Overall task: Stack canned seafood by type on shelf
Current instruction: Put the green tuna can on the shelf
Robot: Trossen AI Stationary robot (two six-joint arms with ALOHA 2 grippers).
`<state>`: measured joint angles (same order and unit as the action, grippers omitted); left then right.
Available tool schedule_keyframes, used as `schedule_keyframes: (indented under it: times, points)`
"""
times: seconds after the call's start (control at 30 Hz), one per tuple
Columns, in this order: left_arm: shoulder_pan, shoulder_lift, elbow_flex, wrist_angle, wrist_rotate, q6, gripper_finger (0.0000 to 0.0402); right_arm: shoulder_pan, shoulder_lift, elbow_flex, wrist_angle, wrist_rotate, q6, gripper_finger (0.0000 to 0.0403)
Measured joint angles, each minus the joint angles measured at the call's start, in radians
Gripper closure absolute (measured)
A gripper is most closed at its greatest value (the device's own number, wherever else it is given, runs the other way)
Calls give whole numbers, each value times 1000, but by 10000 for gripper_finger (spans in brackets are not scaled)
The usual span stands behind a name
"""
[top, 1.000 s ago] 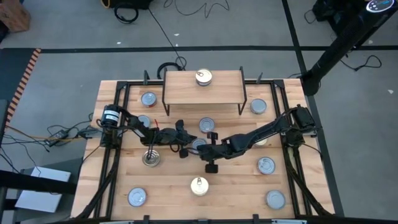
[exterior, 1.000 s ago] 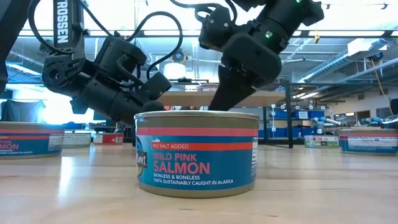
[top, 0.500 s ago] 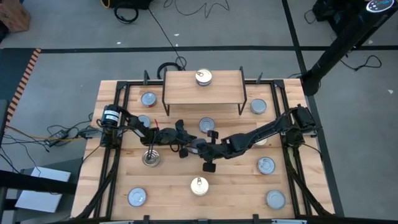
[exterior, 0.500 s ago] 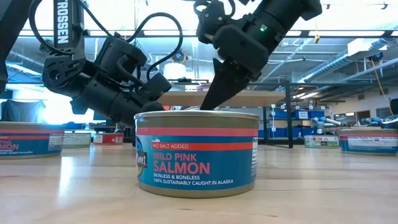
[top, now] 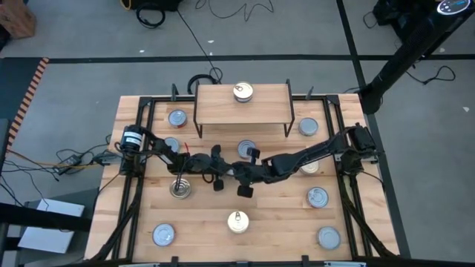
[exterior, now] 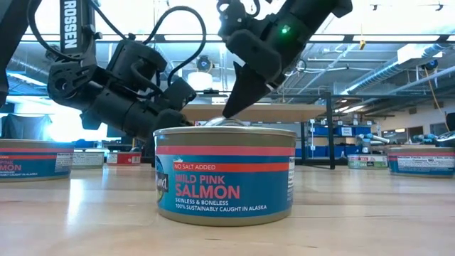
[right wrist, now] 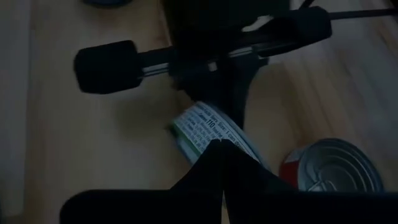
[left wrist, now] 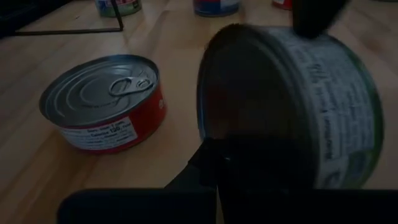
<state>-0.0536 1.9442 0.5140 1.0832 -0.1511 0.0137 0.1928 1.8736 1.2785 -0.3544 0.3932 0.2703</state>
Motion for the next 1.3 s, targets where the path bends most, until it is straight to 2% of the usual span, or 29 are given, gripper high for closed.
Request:
schedule_keyframes:
  times: [0.23,0.37,0.53,0.77,1.03,1.3]
  points:
    - [-9,0,-1,-1,-1,16,400,-23,0,1,-1,-47,-2,394]
    - [-9,0,-1,-2,-4,38,400,-24,-5,0,-3,-44,-61,381]
    - [-9,0,-1,-2,-4,39,400,-19,-42,-5,-21,4,-160,340]
    - [-9,-8,-2,-9,-4,39,400,-19,-97,-3,-13,-1,-293,263]
    - [-8,-74,-71,0,-8,39,400,-56,-92,-3,-36,-170,-457,194]
    - [-8,-133,-147,22,-9,58,400,-114,-92,-3,-73,-280,-564,169]
